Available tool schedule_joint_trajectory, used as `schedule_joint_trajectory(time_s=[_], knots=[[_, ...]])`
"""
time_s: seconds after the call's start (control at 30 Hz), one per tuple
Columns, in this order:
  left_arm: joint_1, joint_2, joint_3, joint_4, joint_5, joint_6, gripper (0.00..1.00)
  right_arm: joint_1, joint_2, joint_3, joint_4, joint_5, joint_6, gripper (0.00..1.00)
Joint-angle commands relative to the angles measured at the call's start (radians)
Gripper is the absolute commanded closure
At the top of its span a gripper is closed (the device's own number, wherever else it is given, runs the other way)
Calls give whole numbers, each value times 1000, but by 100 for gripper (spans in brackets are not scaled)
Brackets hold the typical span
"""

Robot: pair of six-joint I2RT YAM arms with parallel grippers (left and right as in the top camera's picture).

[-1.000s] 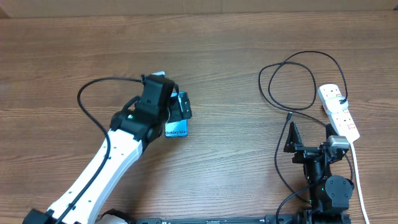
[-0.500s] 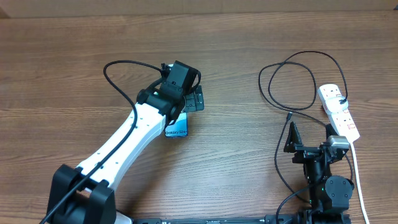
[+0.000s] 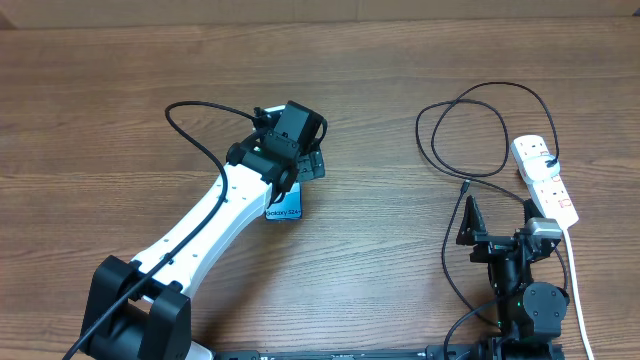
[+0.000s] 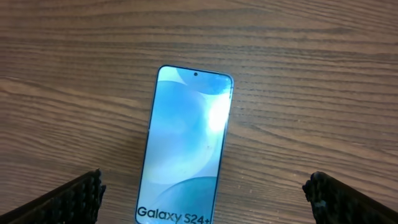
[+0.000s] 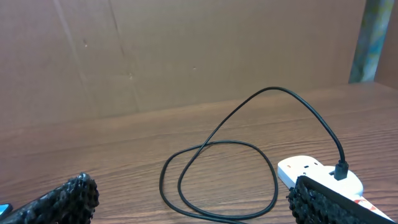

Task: Plug charger to phone and switch on socket
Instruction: 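Lower the left gripper onto the phone's long edges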

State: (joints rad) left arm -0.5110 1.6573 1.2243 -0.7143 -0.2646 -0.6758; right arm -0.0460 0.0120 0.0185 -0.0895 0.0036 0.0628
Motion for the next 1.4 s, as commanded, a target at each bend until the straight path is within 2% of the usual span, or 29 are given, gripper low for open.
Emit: schedule_joint_trajectory(time_s=[0.0,0.33,0.7,0.9,1.07,1.17,1.27,1.37], knots=[[-15,7,28,-20,-35,-20,0,-6,-5,-11,6,-5,-5,0],[-44,7,28,-40,-82,-43,0,-6,-5,-11,6,-5,-5,0],[-69,11,28,14,-77,-42,0,-6,-5,-11,6,-5,-5,0],[-73,92,28,-8,-77,-48,0,-6,-5,-11,6,-5,-5,0],[-71,167,28,-43,-104,-114,0,-6,-5,-11,6,-5,-5,0],[-60,165,29,-34,-67,-60,1,-6,-5,-11,6,-5,-5,0],[-34,167,29,0,67,80,0,-6,-5,-11,6,-5,-5,0],[9,167,29,-10,169,119,0,-6,-5,-11,6,-5,-5,0]])
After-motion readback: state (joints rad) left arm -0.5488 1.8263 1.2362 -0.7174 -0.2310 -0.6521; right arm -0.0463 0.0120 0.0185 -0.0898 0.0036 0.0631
